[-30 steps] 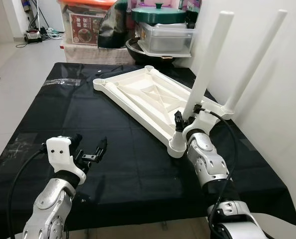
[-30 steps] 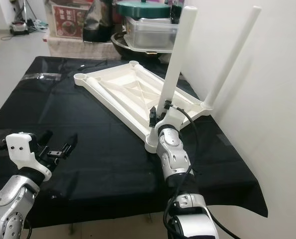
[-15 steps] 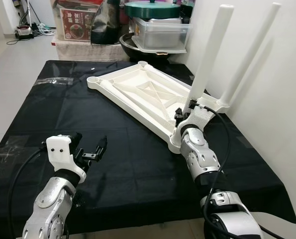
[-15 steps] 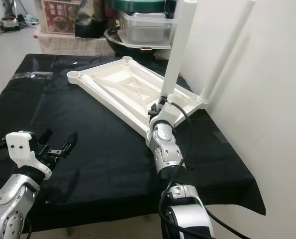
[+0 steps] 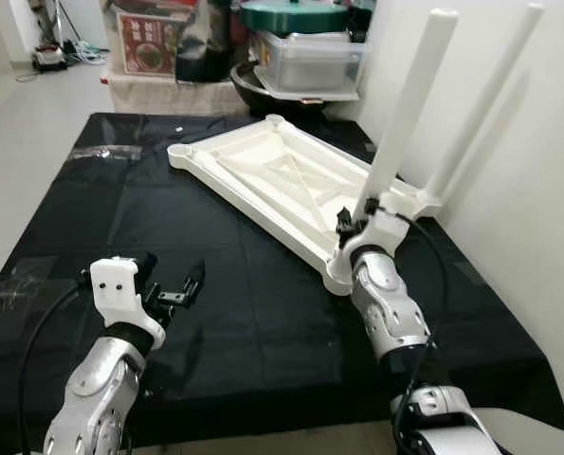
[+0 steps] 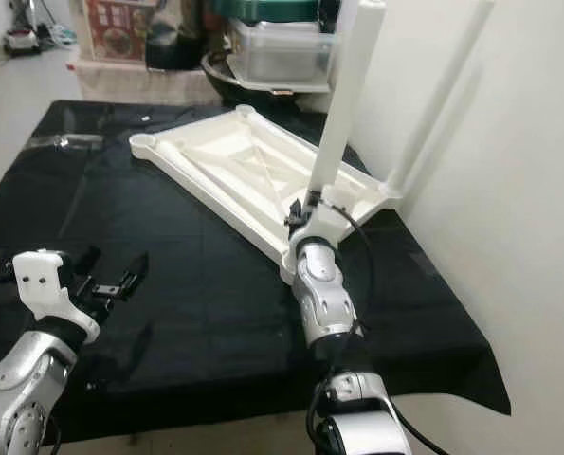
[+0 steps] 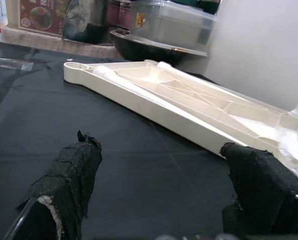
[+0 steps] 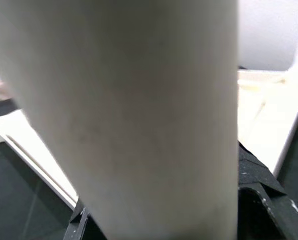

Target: Building children table

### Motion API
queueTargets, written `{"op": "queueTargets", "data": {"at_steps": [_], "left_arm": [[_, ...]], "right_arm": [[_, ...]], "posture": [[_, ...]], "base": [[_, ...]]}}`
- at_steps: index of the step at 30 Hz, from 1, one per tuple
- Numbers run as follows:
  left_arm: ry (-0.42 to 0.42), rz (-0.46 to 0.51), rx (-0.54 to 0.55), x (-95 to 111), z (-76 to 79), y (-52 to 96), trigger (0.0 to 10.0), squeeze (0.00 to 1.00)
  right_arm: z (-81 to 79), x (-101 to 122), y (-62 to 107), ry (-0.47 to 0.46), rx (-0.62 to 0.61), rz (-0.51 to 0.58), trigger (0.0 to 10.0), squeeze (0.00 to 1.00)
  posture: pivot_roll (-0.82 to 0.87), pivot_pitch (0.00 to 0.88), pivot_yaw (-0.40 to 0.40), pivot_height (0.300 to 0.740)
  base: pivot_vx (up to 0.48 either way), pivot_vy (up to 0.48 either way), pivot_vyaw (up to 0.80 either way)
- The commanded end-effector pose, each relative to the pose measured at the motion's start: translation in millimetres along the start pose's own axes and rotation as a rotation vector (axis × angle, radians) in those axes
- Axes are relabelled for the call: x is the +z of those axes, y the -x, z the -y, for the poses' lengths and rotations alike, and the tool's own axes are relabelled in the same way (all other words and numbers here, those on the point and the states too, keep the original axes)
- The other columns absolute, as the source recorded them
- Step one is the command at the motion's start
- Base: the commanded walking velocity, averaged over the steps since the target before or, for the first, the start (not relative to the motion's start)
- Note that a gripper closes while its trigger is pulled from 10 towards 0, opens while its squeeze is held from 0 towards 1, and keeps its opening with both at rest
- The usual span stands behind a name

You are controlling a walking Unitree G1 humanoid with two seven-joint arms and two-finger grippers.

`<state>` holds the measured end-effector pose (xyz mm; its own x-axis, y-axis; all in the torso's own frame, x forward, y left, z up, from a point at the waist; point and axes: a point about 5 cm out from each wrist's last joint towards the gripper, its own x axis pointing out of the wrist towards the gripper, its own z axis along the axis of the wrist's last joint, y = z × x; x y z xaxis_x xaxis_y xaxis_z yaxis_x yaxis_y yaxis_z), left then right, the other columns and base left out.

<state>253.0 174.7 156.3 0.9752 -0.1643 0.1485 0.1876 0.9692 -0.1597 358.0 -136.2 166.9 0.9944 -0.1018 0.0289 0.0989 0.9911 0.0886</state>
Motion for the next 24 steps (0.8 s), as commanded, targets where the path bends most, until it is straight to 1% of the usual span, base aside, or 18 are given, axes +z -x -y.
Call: {"op": "queueTargets", "data": {"at_steps": [1, 2, 3, 4, 7, 12, 15, 17, 19, 20, 21, 22, 24], "left_arm": [[-0.041, -0.019, 0.011, 0.4, 1.2, 3.6, 10.0, 0.00], [-0.041, -0.019, 0.011, 0.4, 1.2, 3.6, 10.0, 0.00], [-0.058, -0.019, 0.015, 1.3, 1.6, 4.5, 10.0, 0.00], [-0.069, -0.018, 0.017, 2.0, 1.8, 5.2, 10.0, 0.00], [-0.076, -0.018, 0.018, 2.2, 2.0, 5.6, 10.0, 0.00], [-0.091, -0.010, 0.034, 5.1, 2.1, 7.4, 10.0, 0.00], [-0.100, -0.012, 0.038, 5.2, 2.4, 7.9, 10.0, 0.00], [-0.111, -0.013, 0.046, 6.3, 4.3, 9.2, 10.0, 0.00], [-0.111, -0.013, 0.046, 6.3, 4.3, 9.2, 10.0, 0.00], [-0.120, -0.015, 0.053, 8.2, 6.9, 12.1, 10.0, 0.00], [-0.120, -0.015, 0.053, 8.2, 6.9, 12.1, 10.0, 0.00], [-0.125, -0.017, 0.055, 8.8, 8.0, 13.6, 10.0, 0.00], [-0.152, -0.016, 0.063, 10.7, 10.2, 15.3, 10.0, 0.00]], "right_arm": [[5.7, 24.8, 11.1, 0.039, 0.021, 0.140, 10.0, 0.00], [5.7, 24.8, 11.1, 0.039, 0.021, 0.140, 10.0, 0.00], [10.0, 26.7, 17.6, 0.045, 0.017, 0.162, 10.0, 1.00], [12.8, 27.8, 21.8, 0.049, 0.014, 0.176, 10.0, 1.00], [14.8, 28.0, 25.1, 0.049, 0.012, 0.181, 10.0, 1.00], [14.6, 32.8, 28.5, 0.046, 0.048, 0.203, 10.0, 1.00], [13.6, 33.0, 30.3, 0.048, 0.064, 0.200, 10.0, 1.00], [13.0, 32.8, 34.6, 0.053, 0.079, 0.193, 10.0, 1.00], [13.0, 32.8, 34.6, 0.053, 0.079, 0.193, 10.0, 1.00], [16.4, 31.6, 41.4, 0.064, 0.089, 0.172, 10.0, 1.00], [16.4, 31.6, 41.4, 0.064, 0.089, 0.172, 10.0, 1.00], [18.4, 30.5, 45.0, 0.070, 0.096, 0.159, 10.0, 1.00], [21.3, 22.5, 52.1, 0.098, 0.141, 0.084, 10.0, 1.00]], "posture": [[0.06, 0.000, -0.105, 0.740], [0.06, 0.000, -0.105, 0.740], [0.05, 0.000, -0.100, 0.740], [0.05, 0.000, -0.099, 0.740], [0.05, 0.000, -0.099, 0.740], [0.04, 0.000, -0.095, 0.740], [0.05, 0.000, -0.098, 0.740], [0.05, 0.000, -0.103, 0.740], [0.05, 0.000, -0.103, 0.740], [0.04, 0.000, -0.103, 0.740], [0.04, 0.000, -0.103, 0.740], [0.04, 0.000, -0.102, 0.740], [0.04, 0.000, -0.101, 0.740]], "base": [[0.000, 0.000, 0.00], [0.000, 0.000, 0.00], [0.000, 0.000, 0.00], [0.000, 0.000, 0.00], [0.000, 0.000, 0.00], [0.000, 0.000, 0.00], [0.000, 0.000, 0.00], [0.000, 0.000, 0.00], [0.000, 0.000, 0.00], [0.000, 0.000, 0.00], [0.000, 0.000, 0.00], [0.000, 0.000, 0.00], [0.000, 0.000, 0.00]]}}
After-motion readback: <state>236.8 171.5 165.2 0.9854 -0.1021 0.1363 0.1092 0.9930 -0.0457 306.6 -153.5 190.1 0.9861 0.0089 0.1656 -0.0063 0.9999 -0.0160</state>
